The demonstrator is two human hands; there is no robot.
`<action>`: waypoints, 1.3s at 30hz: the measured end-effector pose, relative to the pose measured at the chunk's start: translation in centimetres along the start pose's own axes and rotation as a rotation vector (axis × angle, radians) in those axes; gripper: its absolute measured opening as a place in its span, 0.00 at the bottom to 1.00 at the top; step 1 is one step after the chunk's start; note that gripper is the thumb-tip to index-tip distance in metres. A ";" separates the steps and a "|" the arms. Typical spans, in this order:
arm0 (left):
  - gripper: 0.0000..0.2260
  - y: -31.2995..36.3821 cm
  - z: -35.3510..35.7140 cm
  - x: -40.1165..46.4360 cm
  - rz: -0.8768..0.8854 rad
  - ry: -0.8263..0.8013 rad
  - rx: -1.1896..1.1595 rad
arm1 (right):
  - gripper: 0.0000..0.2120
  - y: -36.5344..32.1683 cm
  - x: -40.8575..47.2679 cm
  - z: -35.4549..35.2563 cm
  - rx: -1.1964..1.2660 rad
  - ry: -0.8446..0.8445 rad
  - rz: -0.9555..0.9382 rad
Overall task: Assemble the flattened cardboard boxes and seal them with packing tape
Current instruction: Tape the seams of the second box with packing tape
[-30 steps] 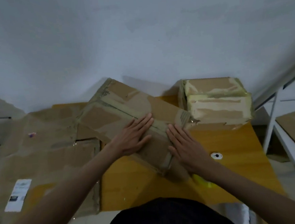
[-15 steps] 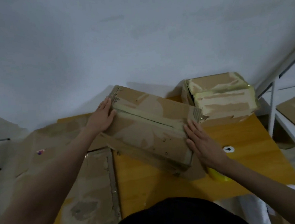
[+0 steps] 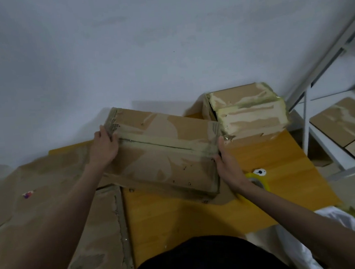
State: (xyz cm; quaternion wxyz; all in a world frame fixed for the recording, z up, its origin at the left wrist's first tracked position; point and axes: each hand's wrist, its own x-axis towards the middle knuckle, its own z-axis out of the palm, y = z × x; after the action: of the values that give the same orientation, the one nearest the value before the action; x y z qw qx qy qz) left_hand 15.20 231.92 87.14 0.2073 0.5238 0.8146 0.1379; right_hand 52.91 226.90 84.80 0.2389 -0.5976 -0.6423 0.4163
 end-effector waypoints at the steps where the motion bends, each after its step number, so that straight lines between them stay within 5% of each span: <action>1: 0.31 -0.2 0.3 -0.5 0.004 0.013 0.021 | 0.31 0.4 0.6 -0.2 -0.025 -0.010 -0.023; 7: 0.36 0.1 0.4 -0.3 0.011 -0.011 0.142 | 0.27 0.3 2.5 -3.0 -0.001 -0.103 -0.039; 13: 0.29 10.4 3.5 -3.8 0.402 0.045 0.282 | 0.21 3.8 3.1 -7.6 -0.150 0.048 -0.044; 19: 0.27 19.7 7.8 -10.2 0.587 0.014 0.221 | 0.23 10.2 2.2 -11.0 -0.417 -0.076 0.002; 28: 0.25 22.1 13.5 -17.5 0.421 0.054 0.214 | 0.25 19.0 0.1 -11.1 -0.649 -0.457 -0.103; 33: 0.23 21.9 14.3 -20.4 0.367 0.152 0.238 | 0.20 22.3 -0.1 -10.2 -0.932 -0.705 -0.313; 39: 0.22 21.1 14.2 -22.1 0.315 0.178 0.278 | 0.11 23.9 -0.8 -9.5 -1.095 -0.609 -0.480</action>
State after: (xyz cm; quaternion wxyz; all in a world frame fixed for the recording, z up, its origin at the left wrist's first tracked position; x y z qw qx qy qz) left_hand 46.94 220.59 88.34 0.0365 0.6539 0.7489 0.1007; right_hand 74.35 227.05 70.46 -0.2047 -0.3290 -0.9145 0.1159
